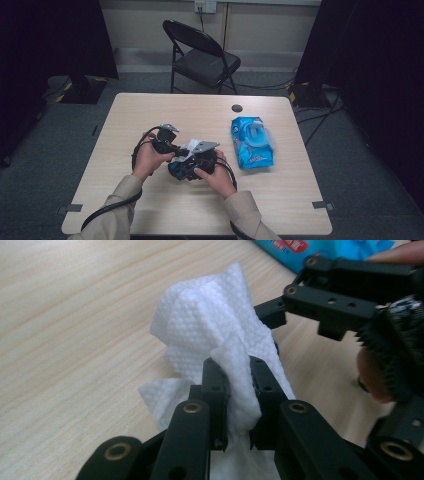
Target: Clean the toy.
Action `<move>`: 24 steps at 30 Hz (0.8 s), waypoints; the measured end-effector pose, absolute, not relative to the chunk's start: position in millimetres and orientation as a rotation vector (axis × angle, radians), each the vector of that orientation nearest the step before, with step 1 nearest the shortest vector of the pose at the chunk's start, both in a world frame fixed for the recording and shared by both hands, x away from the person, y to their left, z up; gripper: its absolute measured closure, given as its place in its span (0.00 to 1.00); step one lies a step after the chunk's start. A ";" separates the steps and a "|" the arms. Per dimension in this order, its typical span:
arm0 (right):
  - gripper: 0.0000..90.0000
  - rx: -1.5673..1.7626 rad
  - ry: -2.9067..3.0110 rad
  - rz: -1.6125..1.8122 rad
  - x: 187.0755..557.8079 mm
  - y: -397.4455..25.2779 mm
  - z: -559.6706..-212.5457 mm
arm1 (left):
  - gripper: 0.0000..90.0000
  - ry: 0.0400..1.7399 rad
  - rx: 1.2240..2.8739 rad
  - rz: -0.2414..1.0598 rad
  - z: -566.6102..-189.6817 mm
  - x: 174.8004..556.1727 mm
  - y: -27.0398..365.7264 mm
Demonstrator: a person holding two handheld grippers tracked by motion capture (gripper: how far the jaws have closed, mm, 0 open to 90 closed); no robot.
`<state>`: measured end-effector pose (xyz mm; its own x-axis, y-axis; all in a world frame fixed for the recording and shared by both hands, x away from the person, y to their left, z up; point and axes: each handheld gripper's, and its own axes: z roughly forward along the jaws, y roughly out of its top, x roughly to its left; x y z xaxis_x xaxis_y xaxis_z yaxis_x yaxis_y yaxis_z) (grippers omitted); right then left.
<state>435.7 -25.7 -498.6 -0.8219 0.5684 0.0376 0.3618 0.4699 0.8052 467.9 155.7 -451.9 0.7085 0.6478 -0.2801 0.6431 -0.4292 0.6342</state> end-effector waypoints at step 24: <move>0.05 0.802 2.490 1.267 436.7 -25.7 -497.8 | 0.89 1.042 2.207 0.141 -465.8 482.9 140.1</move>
